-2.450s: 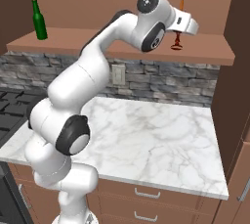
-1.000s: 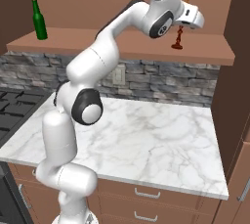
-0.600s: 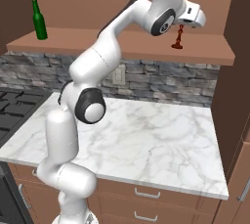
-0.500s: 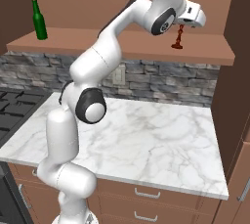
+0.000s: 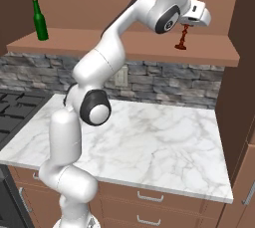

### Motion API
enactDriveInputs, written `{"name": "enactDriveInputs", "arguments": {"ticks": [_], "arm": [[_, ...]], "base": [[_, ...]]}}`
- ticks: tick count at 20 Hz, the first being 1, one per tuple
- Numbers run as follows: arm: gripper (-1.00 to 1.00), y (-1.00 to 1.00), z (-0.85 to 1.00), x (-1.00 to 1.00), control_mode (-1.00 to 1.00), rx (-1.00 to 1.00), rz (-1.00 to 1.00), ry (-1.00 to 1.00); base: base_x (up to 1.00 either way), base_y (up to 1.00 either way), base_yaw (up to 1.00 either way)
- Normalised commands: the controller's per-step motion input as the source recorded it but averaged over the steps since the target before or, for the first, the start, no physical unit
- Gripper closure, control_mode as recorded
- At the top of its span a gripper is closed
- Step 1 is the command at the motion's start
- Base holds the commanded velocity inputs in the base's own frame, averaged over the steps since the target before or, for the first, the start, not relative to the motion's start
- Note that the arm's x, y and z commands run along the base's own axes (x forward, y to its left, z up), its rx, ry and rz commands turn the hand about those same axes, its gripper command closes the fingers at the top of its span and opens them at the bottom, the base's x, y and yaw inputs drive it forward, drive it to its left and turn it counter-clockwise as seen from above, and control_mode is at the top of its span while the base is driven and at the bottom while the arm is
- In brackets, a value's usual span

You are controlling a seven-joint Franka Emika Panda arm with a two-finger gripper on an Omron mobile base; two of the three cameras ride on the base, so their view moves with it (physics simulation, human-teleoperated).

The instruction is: Get the candle and the beer from the cabinet and move them to the dining counter.

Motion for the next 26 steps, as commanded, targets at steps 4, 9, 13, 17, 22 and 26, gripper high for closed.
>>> {"name": "enactDriveInputs", "arguments": {"ticks": [4, 9, 13, 17, 22, 26], "arm": [[1.00, 0.00, 0.00, 0.00, -1.00, 0.00, 0.00, 0.03], [1.00, 0.00, -0.01, -0.04, -1.00, 0.00, 0.00, 0.01], [1.00, 0.00, 0.00, -0.26, -1.00, 0.00, 0.00, 0.00], [1.00, 0.01, 0.00, -0.38, -1.00, 0.00, 0.00, 0.00], [1.00, 0.05, 0.00, -0.49, -1.00, 0.00, 0.00, 0.00], [1.00, 0.03, 0.00, -0.53, -1.00, 0.00, 0.00, 0.00]], "base": [[0.00, 0.00, 0.00], [0.00, 0.00, 0.00], [0.00, 0.00, 0.00], [0.00, 0.00, 0.00], [0.00, 0.00, 0.00], [0.00, 0.00, 0.00]]}}
